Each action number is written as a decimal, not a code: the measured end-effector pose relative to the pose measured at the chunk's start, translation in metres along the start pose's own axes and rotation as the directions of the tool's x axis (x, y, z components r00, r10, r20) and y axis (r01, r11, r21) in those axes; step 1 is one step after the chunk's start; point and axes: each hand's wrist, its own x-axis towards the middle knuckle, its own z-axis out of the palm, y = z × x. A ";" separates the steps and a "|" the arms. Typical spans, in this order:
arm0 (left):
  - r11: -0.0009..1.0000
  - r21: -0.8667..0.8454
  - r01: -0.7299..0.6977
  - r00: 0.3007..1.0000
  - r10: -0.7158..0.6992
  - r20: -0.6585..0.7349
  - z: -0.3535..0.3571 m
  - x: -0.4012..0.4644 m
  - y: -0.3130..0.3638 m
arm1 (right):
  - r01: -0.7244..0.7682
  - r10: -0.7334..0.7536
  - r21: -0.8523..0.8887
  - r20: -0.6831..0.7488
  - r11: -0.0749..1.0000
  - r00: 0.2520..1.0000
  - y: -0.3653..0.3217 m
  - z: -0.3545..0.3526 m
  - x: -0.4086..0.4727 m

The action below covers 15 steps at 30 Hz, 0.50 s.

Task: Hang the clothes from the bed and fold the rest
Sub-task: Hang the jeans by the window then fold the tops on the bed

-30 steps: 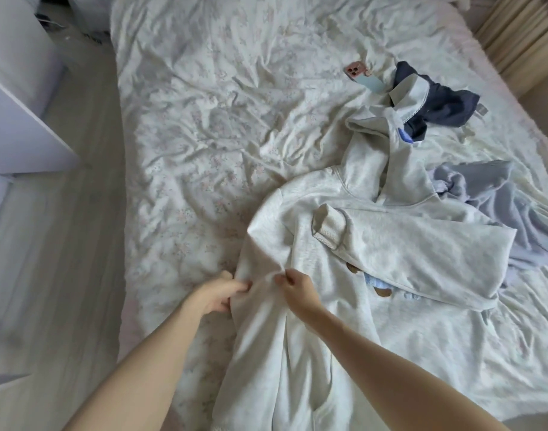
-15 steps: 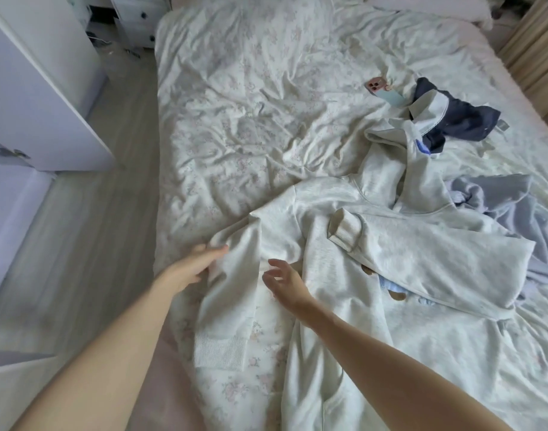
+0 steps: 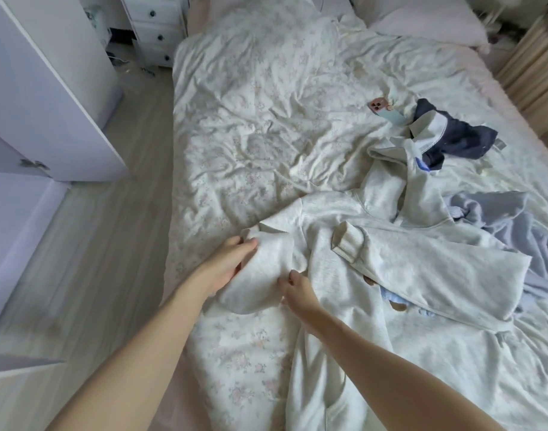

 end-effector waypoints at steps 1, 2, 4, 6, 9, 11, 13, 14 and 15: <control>1.000 0.009 -0.013 0.999 0.012 0.051 0.010 -0.001 0.011 | 0.006 -0.004 0.027 -0.077 1.000 0.997 -0.004 -0.013 0.000; 0.999 0.041 -0.026 0.994 0.022 0.104 0.020 -0.002 0.021 | 0.014 -0.009 0.033 -0.147 0.999 0.989 -0.007 -0.028 0.000; 0.989 0.134 -0.061 0.977 0.032 0.209 0.039 0.000 0.034 | 0.018 -0.004 0.050 -0.255 0.999 0.967 -0.008 -0.064 0.001; 0.973 0.206 -0.104 0.958 0.042 0.283 0.070 0.005 0.044 | 0.008 0.018 0.074 -0.347 0.997 0.938 -0.003 -0.112 -0.002; 0.932 0.312 -0.186 0.952 0.092 0.293 0.118 0.019 0.047 | -0.033 0.059 0.062 -0.488 0.998 0.871 0.009 -0.185 -0.004; 0.883 0.390 -0.261 0.952 0.169 0.254 0.148 0.034 0.043 | -0.062 0.053 0.002 -0.560 0.998 0.827 0.022 -0.230 -0.002; 0.816 0.473 -0.332 0.943 0.279 0.181 0.167 0.050 0.035 | -0.112 0.041 -0.078 -0.614 0.991 0.788 0.037 -0.264 0.005; 0.783 0.512 -0.354 0.934 0.323 0.151 0.179 0.062 0.031 | -0.142 0.046 -0.099 -0.642 0.985 0.766 0.047 -0.280 0.009; 0.746 0.555 -0.368 0.924 0.362 0.126 0.180 0.068 0.028 | -0.157 0.038 -0.121 -0.661 0.980 0.749 0.054 -0.287 0.012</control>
